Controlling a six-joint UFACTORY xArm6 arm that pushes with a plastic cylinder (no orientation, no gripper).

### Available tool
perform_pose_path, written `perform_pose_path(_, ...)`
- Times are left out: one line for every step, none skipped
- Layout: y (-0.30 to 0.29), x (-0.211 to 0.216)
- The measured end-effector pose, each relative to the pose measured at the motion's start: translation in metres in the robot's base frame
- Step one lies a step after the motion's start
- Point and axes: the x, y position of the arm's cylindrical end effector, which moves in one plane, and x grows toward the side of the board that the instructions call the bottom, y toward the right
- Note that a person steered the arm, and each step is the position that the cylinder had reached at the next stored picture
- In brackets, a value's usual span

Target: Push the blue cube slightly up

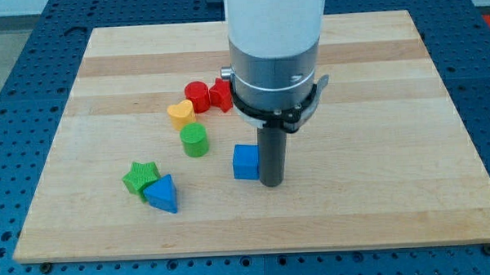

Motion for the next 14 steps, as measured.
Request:
perform_pose_path(-0.001, -0.007)
perform_pose_path(0.002, -0.007)
perform_pose_path(0.017, 0.031)
perform_pose_path(0.017, 0.041)
perform_pose_path(0.012, 0.044)
perform_pose_path(0.001, 0.051)
perform_pose_path(-0.001, 0.051)
perform_pose_path(-0.004, 0.051)
perform_pose_path(-0.014, 0.049)
perform_pose_path(-0.027, 0.045)
perform_pose_path(-0.039, 0.043)
perform_pose_path(-0.056, 0.03)
perform_pose_path(-0.059, 0.023)
perform_pose_path(-0.041, 0.023)
